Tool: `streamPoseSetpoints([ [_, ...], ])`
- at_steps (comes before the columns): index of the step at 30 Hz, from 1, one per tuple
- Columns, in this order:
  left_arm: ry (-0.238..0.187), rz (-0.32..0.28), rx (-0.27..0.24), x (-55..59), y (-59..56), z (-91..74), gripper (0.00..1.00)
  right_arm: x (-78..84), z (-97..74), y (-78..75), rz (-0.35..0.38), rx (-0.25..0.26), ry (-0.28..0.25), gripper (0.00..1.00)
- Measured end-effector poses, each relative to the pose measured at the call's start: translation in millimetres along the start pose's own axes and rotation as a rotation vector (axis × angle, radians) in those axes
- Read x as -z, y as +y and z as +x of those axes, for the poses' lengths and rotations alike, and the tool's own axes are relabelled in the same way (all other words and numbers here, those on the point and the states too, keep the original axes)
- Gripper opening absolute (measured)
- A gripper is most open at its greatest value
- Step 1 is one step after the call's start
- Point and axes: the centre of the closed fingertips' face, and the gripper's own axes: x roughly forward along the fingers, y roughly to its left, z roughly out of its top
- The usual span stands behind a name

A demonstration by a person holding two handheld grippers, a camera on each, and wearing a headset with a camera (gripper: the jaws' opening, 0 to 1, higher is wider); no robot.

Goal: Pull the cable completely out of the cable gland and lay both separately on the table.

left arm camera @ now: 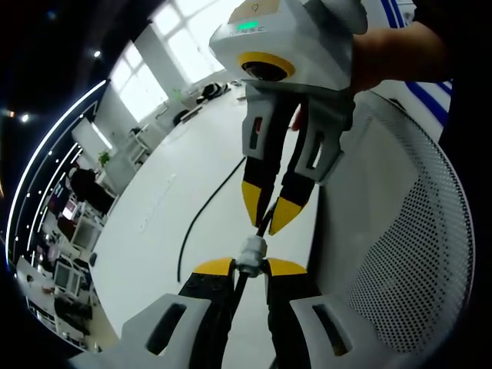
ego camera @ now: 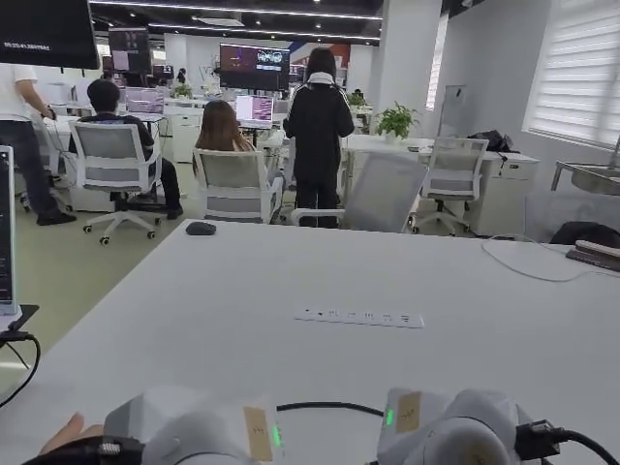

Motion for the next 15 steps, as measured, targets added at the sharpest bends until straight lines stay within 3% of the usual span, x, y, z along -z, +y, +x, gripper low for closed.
streamPoseSetpoints([
  [5, 0.007, 0.0, 0.001, 2.6, -0.2, -0.2, 0.16, 0.9, -1.0, 1.0, -0.015, -0.005, -0.007, 0.04],
  [8, 0.016, 0.003, -0.009, 5.7, 3.4, -0.9, 0.16, 11.2, -2.7, -2.9, -0.019, 0.009, 0.024, 0.04],
  [15, 0.018, -0.002, -0.02, 7.1, 9.0, -2.1, 0.16, 26.0, -9.5, -10.5, 0.009, 0.031, 0.04, 0.03],
])
